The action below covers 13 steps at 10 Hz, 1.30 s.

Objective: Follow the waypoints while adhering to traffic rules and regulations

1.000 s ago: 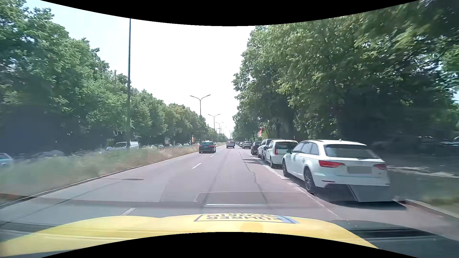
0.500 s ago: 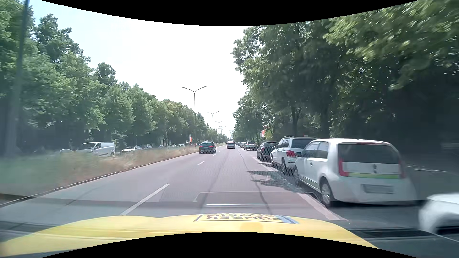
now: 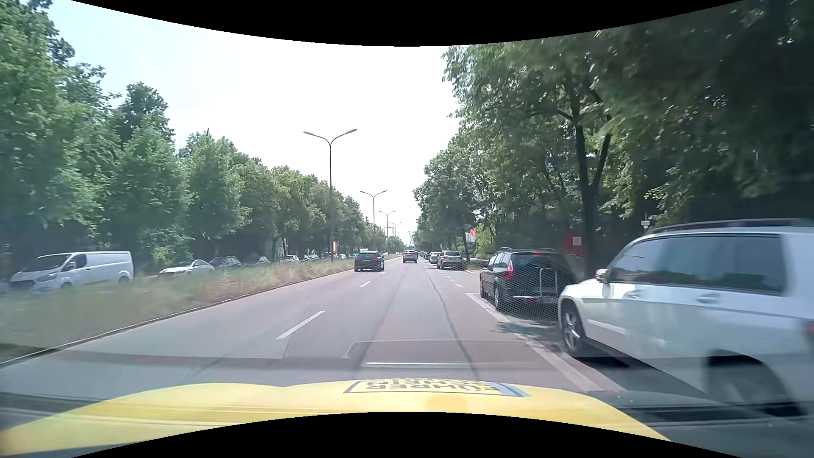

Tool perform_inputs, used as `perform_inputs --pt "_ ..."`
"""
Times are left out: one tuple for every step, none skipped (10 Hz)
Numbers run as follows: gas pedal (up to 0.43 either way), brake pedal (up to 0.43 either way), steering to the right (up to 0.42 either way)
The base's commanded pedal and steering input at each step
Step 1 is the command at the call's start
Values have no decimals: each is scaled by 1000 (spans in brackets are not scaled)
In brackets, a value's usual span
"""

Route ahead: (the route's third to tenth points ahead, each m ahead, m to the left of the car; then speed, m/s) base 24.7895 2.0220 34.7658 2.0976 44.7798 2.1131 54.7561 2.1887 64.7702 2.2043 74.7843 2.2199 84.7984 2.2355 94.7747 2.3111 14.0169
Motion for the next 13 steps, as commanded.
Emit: perform_inputs --pt "67 0 -3" --pt "59 0 -3" --pt "59 0 -3" --pt "59 0 -3" --pt "59 0 -3" --pt "59 0 -3" --pt "59 0 -3" --pt "59 0 -3" --pt "59 0 -3" --pt "59 0 -3" --pt "59 0 -3" --pt "59 0 -3" --pt "59 0 -3"
